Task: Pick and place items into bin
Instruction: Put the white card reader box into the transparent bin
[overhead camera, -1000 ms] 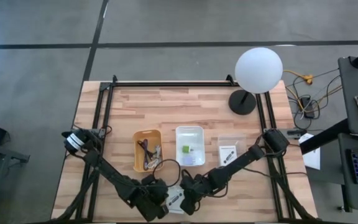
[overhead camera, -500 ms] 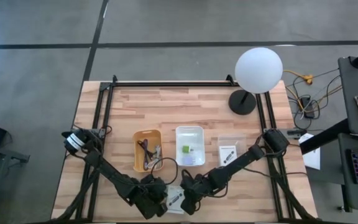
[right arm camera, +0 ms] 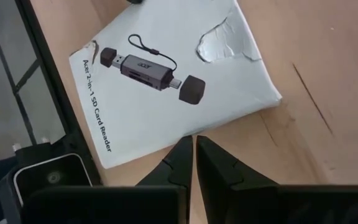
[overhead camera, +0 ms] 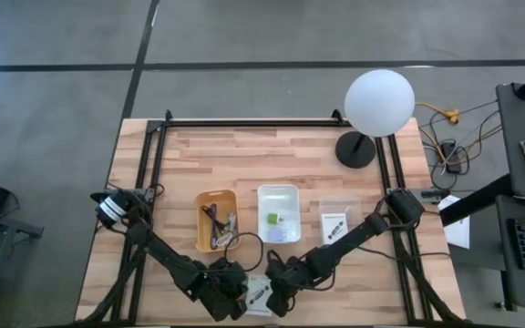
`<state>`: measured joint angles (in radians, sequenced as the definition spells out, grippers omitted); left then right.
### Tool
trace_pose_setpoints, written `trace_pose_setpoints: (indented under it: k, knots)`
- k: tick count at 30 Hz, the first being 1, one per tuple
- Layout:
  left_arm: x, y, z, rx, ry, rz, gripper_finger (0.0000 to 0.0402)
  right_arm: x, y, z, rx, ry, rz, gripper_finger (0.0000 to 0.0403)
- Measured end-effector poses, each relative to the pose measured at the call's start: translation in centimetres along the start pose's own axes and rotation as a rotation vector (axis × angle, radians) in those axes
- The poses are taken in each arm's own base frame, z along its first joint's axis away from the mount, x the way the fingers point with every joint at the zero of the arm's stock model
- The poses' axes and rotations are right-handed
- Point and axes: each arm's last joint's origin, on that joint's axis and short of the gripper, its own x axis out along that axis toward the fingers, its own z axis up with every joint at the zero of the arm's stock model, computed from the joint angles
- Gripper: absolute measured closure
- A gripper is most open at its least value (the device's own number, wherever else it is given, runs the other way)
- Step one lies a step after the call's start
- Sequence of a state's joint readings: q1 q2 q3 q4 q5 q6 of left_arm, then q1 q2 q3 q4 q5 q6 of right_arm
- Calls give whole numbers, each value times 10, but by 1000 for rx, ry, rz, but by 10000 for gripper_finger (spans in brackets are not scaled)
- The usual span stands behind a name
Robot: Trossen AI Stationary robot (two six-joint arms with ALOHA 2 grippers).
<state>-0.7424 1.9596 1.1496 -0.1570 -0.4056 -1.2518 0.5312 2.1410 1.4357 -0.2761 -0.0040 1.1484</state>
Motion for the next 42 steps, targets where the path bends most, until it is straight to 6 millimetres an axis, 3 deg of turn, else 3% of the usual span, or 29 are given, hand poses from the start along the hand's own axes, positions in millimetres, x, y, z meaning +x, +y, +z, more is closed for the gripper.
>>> trace_pose_setpoints:
  k: [23,32,42]
  knots:
    - [2,4,-4,14,93,13,402,-24,39,35,-151,-174,120,390]
    - [3,1,-2,-3,56,-20,401,-25,32,54,-140,-236,90,390]
    - [3,1,-3,-1,53,-20,401,-26,28,43,-106,-144,33,389]
